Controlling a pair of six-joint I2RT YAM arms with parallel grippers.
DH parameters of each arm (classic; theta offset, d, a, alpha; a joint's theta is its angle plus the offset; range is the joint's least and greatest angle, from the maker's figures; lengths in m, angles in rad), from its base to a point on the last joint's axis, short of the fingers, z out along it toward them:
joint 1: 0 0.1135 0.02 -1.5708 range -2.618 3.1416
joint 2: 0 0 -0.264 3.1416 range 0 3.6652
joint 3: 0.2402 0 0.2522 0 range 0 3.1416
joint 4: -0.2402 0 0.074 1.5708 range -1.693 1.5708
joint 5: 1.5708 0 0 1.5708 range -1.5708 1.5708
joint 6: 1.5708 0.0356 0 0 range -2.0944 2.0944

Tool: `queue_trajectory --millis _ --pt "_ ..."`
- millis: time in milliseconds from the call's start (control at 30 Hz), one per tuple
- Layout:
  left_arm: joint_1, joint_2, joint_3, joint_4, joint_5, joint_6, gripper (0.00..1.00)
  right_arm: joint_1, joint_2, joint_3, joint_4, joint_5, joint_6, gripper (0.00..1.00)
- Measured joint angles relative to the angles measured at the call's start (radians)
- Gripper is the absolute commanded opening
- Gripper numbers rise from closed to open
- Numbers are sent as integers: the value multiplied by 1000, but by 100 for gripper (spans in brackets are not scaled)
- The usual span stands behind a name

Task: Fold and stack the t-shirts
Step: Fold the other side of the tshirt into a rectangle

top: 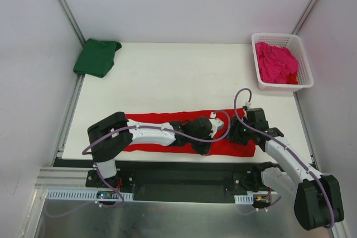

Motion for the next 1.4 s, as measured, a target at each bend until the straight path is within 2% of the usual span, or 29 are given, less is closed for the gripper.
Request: queue_trajectory --millis 300,567,633,767,867,967,1400 --pt "0 0 0 0 -1 0 0 8 0 -7 16 -21 0 45" --pt "0 0 0 0 -2 0 0 14 0 -7 18 -39 0 42" --pt "0 0 0 0 -2 0 0 14 0 -8 18 -42 0 39" --pt "0 0 0 0 -2 0 0 15 0 -12 18 -48 -2 26" --pt "0 0 0 0 -7 0 0 15 0 -13 18 -52 -2 12" --pt "0 0 0 0 -18 0 0 15 0 -13 18 -53 -3 2" --pt "0 -2 -3 0 -29 -2 0 17 -74 -15 -20 -32 -3 2"
